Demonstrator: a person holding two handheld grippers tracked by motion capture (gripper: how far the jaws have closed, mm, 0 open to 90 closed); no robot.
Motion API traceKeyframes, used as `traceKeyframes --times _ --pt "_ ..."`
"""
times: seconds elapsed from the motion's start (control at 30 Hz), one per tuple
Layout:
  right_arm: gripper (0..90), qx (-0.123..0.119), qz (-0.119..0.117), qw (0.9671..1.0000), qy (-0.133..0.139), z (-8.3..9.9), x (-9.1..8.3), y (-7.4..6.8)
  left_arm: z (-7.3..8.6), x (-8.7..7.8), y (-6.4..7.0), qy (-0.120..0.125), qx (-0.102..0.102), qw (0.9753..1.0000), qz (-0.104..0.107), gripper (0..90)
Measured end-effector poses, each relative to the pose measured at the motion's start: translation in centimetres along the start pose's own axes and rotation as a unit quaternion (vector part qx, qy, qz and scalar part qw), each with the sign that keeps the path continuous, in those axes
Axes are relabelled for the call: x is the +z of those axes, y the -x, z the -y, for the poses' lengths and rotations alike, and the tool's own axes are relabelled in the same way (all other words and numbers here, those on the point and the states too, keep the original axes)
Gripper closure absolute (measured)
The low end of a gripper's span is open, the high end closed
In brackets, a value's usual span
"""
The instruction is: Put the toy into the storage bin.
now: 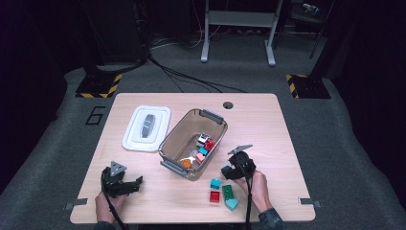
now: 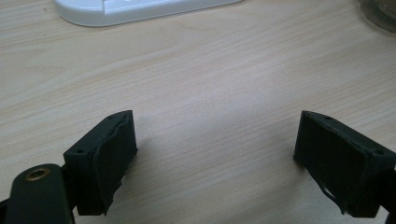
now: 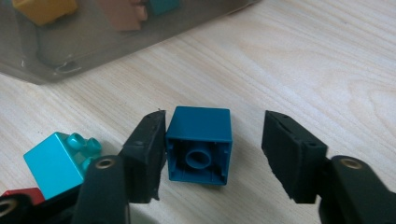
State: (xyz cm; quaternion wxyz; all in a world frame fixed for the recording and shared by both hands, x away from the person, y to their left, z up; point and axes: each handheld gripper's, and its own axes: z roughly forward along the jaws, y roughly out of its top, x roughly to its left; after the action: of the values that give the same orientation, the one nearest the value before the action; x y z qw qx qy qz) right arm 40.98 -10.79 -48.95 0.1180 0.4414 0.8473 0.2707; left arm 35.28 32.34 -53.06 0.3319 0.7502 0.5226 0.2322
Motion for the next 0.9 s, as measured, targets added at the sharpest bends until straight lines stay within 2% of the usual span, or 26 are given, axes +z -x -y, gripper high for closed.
traceKeyframes --times 0.13,0.37,0.9 --pt "50.9 -0.005 0.0 1.0 -0.003 -0.01 0.17 -0.26 0.0 0.0 0.0 0.0 0.0 1.0 0.0 12.6" --pt "57.2 -0.011 -0.001 0.9999 -0.01 -0.03 0.36 -0.45 0.0 0.0 0.0 0.0 0.0 1.0 0.0 12.6" --pt "57.7 -0.013 0.0 0.9997 -0.021 0.12 0.81 -0.26 0.0 0.0 0.0 0.0 0.0 1.0 0.0 12.6"
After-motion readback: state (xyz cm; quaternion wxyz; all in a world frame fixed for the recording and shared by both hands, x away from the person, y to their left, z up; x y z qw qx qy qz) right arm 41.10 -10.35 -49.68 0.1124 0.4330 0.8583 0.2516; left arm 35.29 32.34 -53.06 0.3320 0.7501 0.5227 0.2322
